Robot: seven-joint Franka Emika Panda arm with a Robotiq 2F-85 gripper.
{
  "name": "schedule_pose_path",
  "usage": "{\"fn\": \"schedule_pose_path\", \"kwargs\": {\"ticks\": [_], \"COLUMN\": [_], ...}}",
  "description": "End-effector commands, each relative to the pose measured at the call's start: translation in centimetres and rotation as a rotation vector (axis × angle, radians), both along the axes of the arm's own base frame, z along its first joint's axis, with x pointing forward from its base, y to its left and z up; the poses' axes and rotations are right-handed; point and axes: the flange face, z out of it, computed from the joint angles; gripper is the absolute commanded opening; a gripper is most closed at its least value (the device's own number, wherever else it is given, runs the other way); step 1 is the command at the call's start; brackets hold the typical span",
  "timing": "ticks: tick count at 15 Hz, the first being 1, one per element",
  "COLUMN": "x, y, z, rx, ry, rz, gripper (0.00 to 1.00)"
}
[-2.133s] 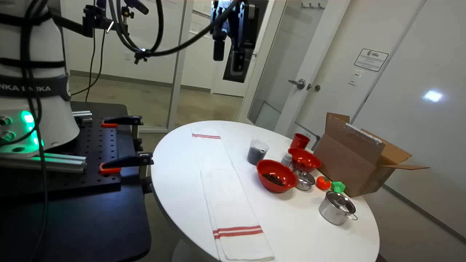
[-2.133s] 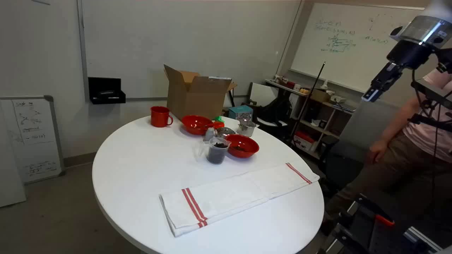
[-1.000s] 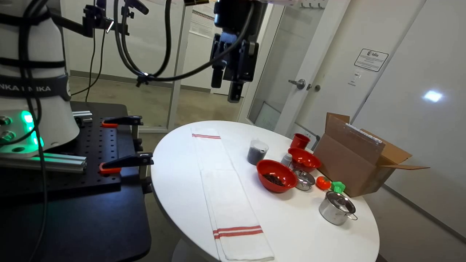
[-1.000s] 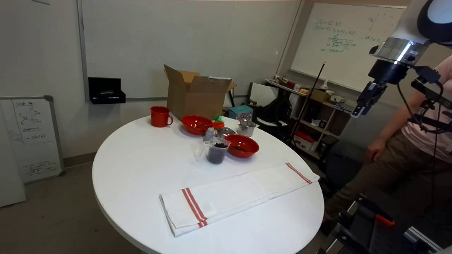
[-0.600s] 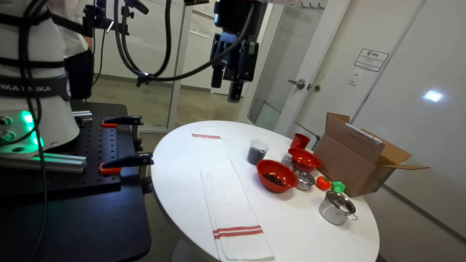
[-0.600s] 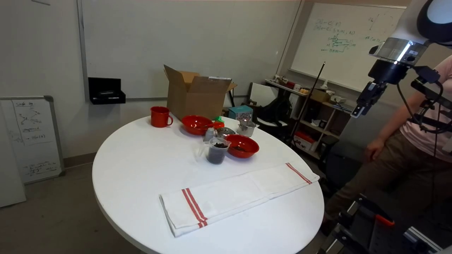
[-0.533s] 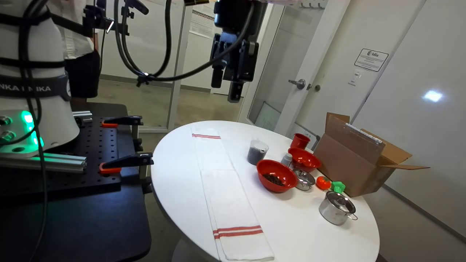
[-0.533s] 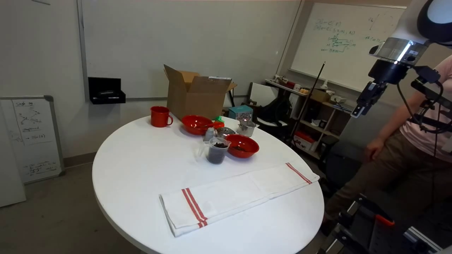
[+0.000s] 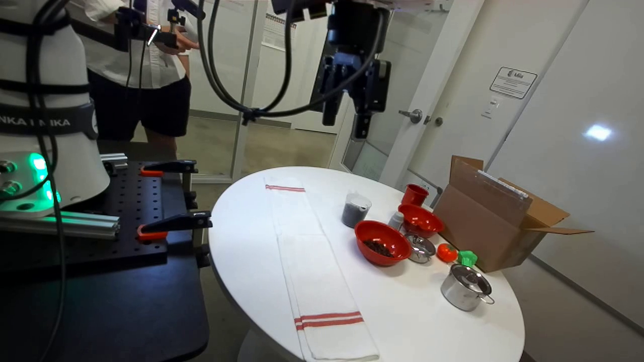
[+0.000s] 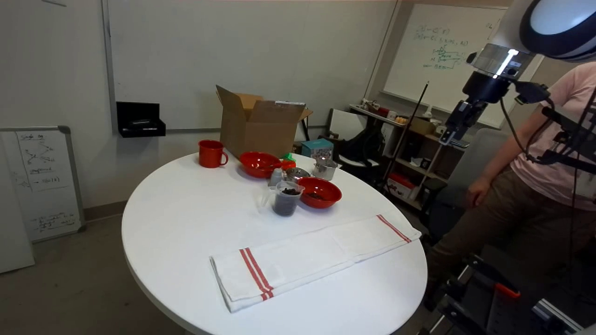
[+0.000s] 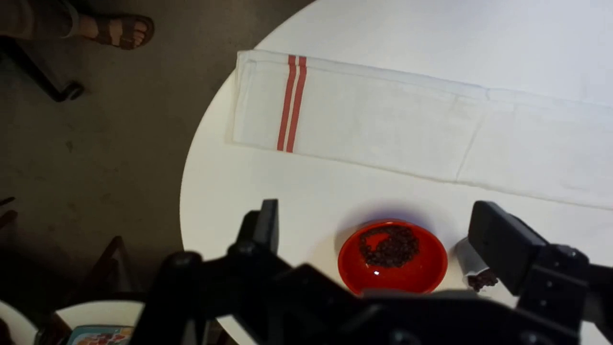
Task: Fold the towel in half then fold it in half again
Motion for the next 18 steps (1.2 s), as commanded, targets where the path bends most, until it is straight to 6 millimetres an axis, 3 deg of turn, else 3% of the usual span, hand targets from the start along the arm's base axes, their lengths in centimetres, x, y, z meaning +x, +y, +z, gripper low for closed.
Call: {"fn": "schedule_pose_path", "kwargs": {"ticks": [1, 3, 6, 10, 13, 18], "x": [6.5, 8.7, 10.1, 7.4, 5.2, 4.0], "y": [-1.1, -2.1, -5.3, -8.7, -10.4, -10.8], "z": [-2.6, -4.6, -9.3, -14.8, -17.7, -18.5], "rx": [-0.054, -0.057, -0.076, -0.048, -0.029, 0.002], "ry": [0.0, 0.005, 0.049, 0.156, 0.213, 0.236], "rz": [-0.087, -0.168, -0.272, -0.38, -0.429, -0.471], "gripper": [1.0, 1.0, 1.0, 1.0, 1.0, 1.0]}}
